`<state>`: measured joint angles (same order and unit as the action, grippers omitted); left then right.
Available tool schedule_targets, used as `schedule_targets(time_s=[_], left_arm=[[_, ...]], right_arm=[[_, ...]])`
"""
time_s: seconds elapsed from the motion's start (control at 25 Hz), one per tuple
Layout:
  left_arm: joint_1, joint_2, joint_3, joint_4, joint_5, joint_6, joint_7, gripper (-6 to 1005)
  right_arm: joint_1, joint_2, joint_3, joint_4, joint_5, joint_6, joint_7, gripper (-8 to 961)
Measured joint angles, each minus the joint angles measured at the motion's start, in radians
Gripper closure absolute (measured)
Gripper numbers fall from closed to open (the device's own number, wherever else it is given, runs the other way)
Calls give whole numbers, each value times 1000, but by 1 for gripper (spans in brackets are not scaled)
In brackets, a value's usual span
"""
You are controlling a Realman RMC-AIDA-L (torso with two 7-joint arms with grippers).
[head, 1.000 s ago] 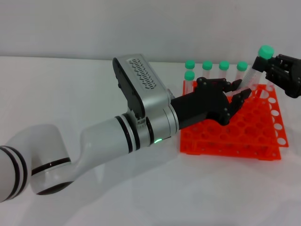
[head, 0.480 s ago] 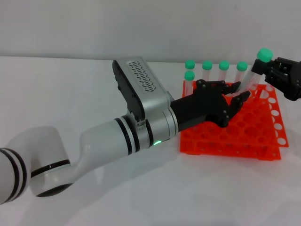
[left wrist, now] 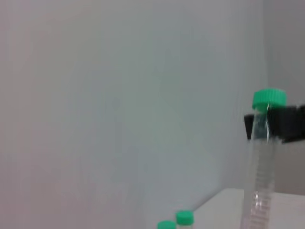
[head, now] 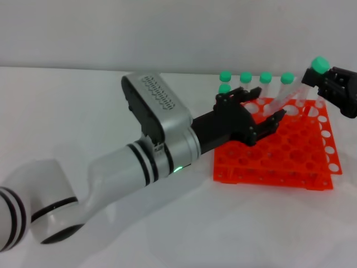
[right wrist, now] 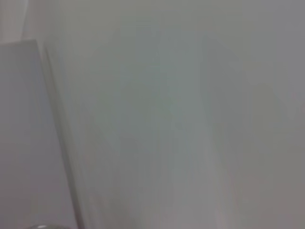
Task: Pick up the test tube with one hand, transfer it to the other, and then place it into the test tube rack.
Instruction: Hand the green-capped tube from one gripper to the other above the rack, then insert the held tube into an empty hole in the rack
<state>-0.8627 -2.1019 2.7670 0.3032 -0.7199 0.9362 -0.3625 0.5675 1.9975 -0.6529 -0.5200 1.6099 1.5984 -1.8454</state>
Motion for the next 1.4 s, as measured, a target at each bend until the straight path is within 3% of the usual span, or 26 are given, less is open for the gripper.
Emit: schedule_targets(time_s=[0.16, 0.32, 0.6, 0.76, 1.0, 1.4], left_arm=[[47, -1, -43, 18, -1, -5, 59, 382], [193, -1, -147, 72, -1, 18, 196, 240], [480, 3, -289, 104, -21, 236, 299, 118], [560, 5, -303, 78, -125, 297, 294, 120], [595, 6, -302, 33, -208, 311, 287, 123], [577, 7, -304, 15, -210, 296, 287, 125]], right_arm=[[-1, 1, 4, -4, 26, -4, -11, 759], [14, -4, 3, -10, 42, -32, -32, 759], [73, 1, -27, -11, 28, -135, -57, 759], [110, 5, -127, -11, 22, -217, -61, 759], [134, 13, -257, -6, 24, -353, -45, 759], [166, 23, -346, 2, 42, -512, -37, 758]])
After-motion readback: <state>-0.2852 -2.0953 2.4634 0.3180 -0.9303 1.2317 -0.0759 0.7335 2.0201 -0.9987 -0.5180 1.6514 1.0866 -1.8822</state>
